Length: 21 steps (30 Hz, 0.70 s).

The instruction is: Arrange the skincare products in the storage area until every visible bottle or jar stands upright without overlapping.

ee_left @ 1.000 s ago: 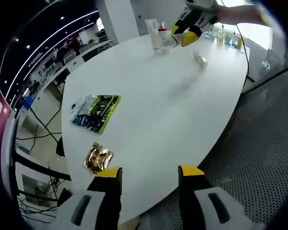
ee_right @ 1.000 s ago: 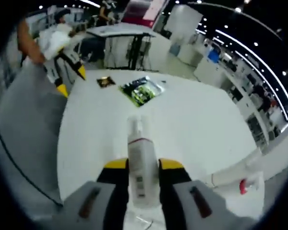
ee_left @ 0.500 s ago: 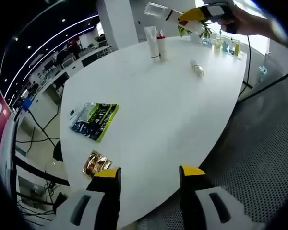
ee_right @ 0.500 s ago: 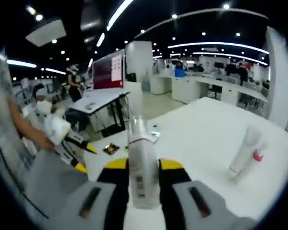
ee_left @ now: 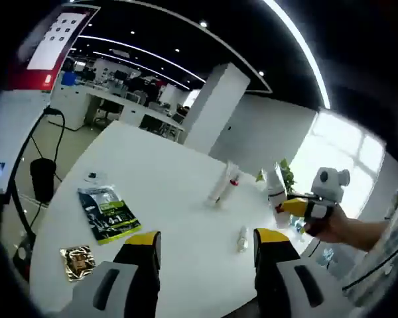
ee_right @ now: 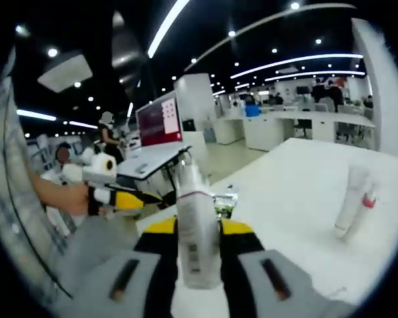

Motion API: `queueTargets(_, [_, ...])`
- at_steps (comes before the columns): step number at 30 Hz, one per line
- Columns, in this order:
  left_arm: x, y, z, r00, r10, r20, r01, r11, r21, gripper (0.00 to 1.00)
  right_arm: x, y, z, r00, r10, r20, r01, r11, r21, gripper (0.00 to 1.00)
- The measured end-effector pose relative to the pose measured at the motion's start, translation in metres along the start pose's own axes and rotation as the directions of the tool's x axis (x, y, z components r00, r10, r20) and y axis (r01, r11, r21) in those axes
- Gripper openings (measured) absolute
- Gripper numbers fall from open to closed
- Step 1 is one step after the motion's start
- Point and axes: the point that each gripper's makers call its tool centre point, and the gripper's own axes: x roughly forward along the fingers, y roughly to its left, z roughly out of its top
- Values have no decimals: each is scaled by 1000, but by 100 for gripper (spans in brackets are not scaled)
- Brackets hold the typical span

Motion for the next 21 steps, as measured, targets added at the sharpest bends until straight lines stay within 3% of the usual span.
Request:
queueTargets(6, [17,-34,-6,993,-115,18,116,991,-69,63,10,29,-4,997,79,-5,-79,997,-17,21])
queueTargets(8, [21,-50,-5,984,-171,43,175,977,-123,64,13,39,-7,994,105,-27,-106,994,-41,21])
queueTargets(11, [22,-67,-4,968,-247,52,252,954,-159,53,16,49,-13,991,123,-56,-127,989,-76,21])
queueTargets(14, [24,-69,-9,965,-260,14,260,954,-147,45,18,57,-14,988,140,-60,-145,986,-84,21])
queueTargets(18, [20,-63,-11,961,-275,-1,273,952,-140,21,20,65,-14,984,163,-67,-169,981,-95,21])
queueTargets(21, [17,-62,-11,961,-276,15,275,949,-154,21,20,66,-13,984,168,-64,-173,980,-94,21])
